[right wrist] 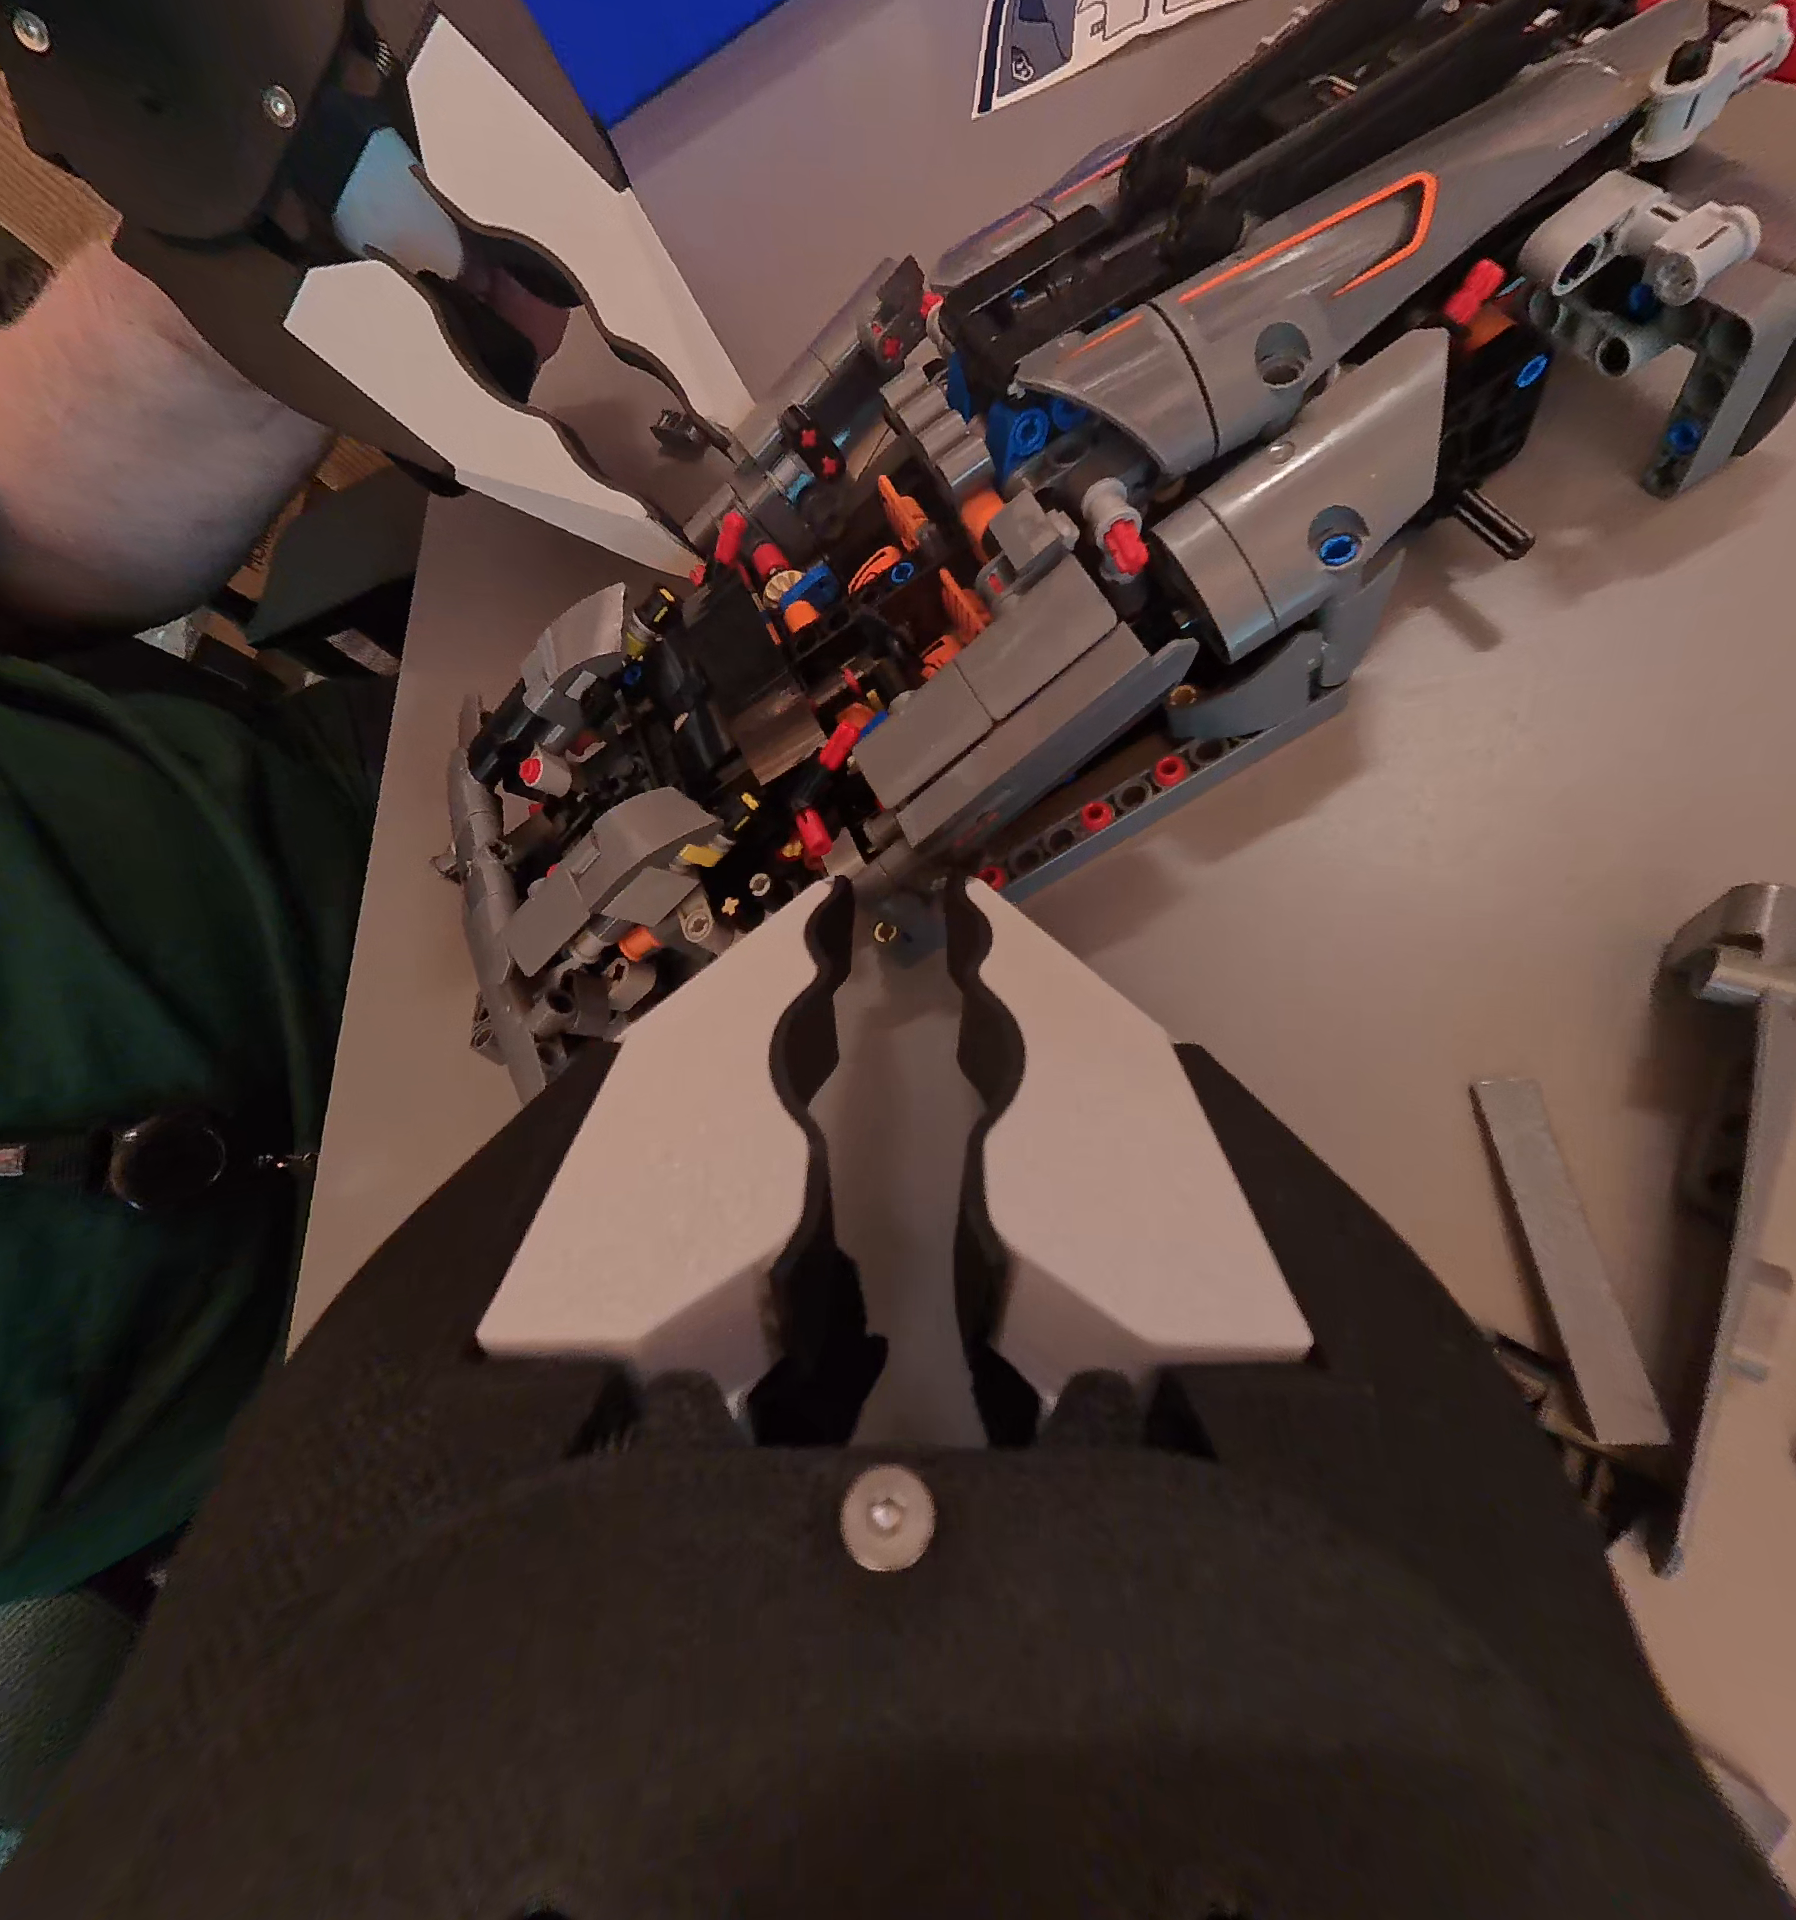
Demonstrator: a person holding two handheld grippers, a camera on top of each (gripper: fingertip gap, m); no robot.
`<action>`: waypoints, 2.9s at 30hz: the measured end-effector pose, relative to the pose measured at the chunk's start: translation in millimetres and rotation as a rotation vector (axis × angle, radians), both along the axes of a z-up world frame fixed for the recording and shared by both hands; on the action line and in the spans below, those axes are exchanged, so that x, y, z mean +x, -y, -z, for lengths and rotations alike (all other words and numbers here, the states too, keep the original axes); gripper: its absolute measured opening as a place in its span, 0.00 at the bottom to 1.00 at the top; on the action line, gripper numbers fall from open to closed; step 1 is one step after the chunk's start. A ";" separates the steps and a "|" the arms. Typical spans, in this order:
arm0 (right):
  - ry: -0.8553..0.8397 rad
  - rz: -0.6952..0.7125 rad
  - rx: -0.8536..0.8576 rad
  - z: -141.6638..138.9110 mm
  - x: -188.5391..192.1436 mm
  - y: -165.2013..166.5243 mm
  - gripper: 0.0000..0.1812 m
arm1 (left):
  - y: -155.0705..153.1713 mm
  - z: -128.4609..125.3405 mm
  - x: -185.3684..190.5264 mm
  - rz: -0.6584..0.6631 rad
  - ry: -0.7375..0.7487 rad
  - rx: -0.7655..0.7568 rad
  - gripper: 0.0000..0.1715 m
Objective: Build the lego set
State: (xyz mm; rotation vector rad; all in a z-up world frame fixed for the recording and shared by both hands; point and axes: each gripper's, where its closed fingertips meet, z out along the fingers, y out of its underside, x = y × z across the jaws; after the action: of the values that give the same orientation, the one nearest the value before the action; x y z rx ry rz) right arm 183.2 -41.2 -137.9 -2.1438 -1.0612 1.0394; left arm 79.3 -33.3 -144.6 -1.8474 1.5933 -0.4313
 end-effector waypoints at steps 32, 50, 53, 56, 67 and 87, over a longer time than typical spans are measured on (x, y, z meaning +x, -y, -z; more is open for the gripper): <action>-0.015 -0.012 0.007 0.0 -8.2 0.0 0.08 | -15.5 -2.4 -4.7 -0.058 0.068 -0.138 0.24; -0.007 -0.016 0.011 0.2 -13.6 0.7 0.08 | -21.0 -3.4 -9.2 -0.004 0.050 -0.022 0.24; -0.005 -0.015 0.012 0.3 -13.6 0.7 0.08 | -21.0 -3.8 -9.2 0.001 0.049 -0.002 0.24; -0.002 -0.015 0.015 0.3 -13.8 0.7 0.08 | -20.5 -5.2 -8.2 0.026 0.037 0.053 0.23; -0.001 -0.015 0.015 0.5 -13.8 0.5 0.08 | -20.4 -1.7 -10.6 0.047 -0.005 0.076 0.23; -0.071 0.041 0.025 -13.3 -11.9 -8.7 0.12 | -25.3 -16.9 -9.2 -0.055 0.197 -0.273 0.28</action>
State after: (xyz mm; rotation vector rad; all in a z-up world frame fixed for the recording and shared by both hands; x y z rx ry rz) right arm 171.3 -32.5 -124.6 -2.0843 -0.9877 1.0695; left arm 70.1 -8.0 -127.7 -1.9729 1.4024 -0.8145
